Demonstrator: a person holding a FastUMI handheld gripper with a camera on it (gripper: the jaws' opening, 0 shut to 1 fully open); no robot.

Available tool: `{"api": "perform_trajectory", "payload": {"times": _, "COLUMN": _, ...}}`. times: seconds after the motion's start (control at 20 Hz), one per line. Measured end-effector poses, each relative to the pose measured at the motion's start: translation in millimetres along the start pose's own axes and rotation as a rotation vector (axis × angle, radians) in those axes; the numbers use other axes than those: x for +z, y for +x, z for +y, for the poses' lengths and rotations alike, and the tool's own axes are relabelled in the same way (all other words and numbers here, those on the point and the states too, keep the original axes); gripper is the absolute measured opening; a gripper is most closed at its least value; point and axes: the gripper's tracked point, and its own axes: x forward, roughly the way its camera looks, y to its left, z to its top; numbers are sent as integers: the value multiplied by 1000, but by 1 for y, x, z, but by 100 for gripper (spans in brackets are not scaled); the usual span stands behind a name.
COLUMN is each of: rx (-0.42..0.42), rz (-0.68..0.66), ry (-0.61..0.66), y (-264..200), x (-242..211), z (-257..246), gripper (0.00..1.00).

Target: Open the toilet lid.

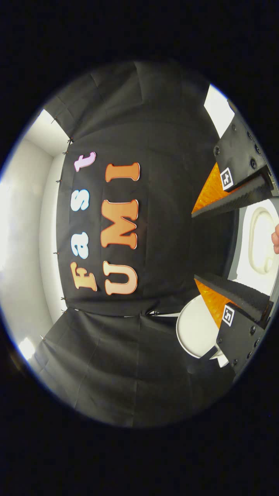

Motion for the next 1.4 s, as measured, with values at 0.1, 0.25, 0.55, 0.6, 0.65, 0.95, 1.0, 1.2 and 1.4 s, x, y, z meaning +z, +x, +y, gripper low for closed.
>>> {"api": "perform_trajectory", "payload": {"times": 0.1, "rx": -30, "rz": -14, "ry": -15, "y": -18, "x": -10, "z": -31, "gripper": 92}}
{"api": "perform_trajectory", "payload": {"times": 0.25, "rx": -70, "rz": 15, "ry": -7, "y": -42, "x": -49, "z": -72, "gripper": 92}}
{"api": "perform_trajectory", "payload": {"times": 0.55, "rx": -157, "rz": 42, "ry": -50, "y": -92, "x": -114, "z": -140, "gripper": 92}}
{"api": "perform_trajectory", "payload": {"times": 0.6, "rx": -168, "rz": 46, "ry": -53, "y": -100, "x": -122, "z": -148, "gripper": 92}}
{"api": "perform_trajectory", "payload": {"times": 0.65, "rx": -175, "rz": 51, "ry": -54, "y": -107, "x": -128, "z": -153, "gripper": 92}}
{"api": "perform_trajectory", "payload": {"times": 0.95, "rx": -224, "rz": -2, "ry": 18, "y": -133, "x": -132, "z": -181, "gripper": 92}}
{"api": "perform_trajectory", "payload": {"times": 1.0, "rx": -245, "rz": -11, "ry": 12, "y": -135, "x": -134, "z": -188, "gripper": 92}}
{"api": "perform_trajectory", "payload": {"times": 1.2, "rx": -270, "rz": -10, "ry": 45, "y": -130, "x": -137, "z": -192, "gripper": 92}}
{"api": "perform_trajectory", "payload": {"times": 1.4, "rx": -233, "rz": 10, "ry": 13, "y": -124, "x": -148, "z": -176, "gripper": 91}}
